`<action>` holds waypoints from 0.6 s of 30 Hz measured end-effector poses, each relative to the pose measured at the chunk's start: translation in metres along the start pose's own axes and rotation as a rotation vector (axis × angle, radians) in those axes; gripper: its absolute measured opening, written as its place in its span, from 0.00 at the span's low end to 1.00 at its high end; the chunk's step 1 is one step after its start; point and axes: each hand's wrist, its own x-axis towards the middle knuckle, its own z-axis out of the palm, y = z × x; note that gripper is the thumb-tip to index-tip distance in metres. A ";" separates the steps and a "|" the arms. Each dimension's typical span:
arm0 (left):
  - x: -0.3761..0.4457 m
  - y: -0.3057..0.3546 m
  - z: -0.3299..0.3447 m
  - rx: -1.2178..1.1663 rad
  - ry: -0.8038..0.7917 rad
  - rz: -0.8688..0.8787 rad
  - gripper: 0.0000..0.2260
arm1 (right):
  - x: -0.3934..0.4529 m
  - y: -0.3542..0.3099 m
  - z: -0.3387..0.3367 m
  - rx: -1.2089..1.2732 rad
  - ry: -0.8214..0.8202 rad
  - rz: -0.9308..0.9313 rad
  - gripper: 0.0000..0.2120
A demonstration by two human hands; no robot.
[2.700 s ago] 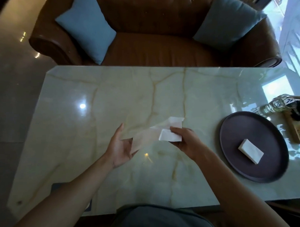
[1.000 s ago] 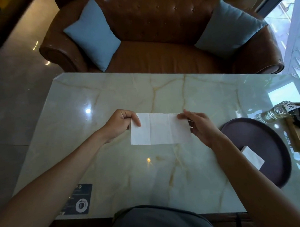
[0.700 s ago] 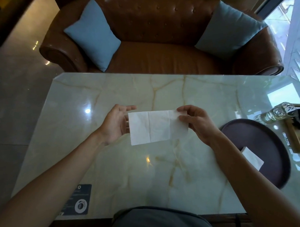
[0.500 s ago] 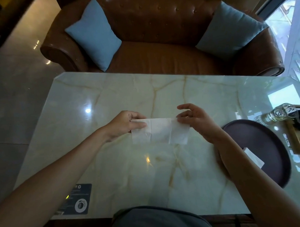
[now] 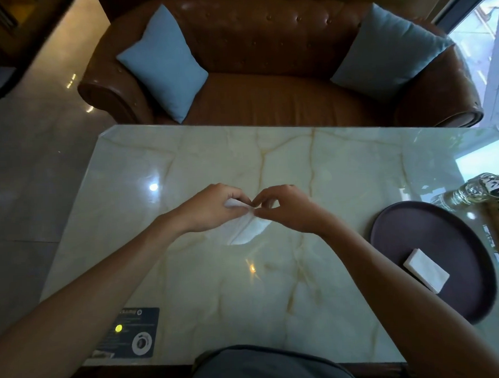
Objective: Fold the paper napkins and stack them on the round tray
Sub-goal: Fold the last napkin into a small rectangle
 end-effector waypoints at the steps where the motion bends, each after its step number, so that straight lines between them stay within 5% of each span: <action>1: -0.001 0.000 -0.001 0.000 0.013 0.004 0.06 | 0.000 0.000 0.001 -0.014 -0.004 -0.011 0.09; 18: -0.006 -0.006 -0.030 -0.263 0.241 0.011 0.08 | -0.027 0.039 -0.016 0.281 0.082 0.120 0.09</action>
